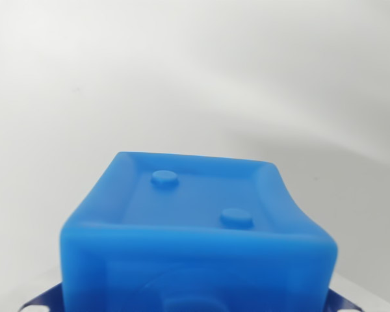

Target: Stack cube

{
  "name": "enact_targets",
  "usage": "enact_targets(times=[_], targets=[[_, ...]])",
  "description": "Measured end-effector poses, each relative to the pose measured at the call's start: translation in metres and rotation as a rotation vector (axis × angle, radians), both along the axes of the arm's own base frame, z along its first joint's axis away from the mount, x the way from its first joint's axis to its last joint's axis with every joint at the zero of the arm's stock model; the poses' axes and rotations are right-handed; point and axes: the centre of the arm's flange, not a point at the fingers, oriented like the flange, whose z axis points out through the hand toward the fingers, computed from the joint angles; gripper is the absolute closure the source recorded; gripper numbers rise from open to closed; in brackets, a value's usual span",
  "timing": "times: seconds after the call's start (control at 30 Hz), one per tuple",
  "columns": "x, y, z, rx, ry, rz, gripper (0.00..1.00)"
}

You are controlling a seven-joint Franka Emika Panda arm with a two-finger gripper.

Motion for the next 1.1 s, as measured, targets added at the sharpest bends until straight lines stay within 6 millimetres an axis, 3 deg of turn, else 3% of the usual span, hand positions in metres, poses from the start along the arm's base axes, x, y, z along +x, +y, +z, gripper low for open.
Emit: enact_targets(times=[1.1], targets=[[0.002, 0.062, 0.009, 0.003, 0.007, -0.104, 1.0]])
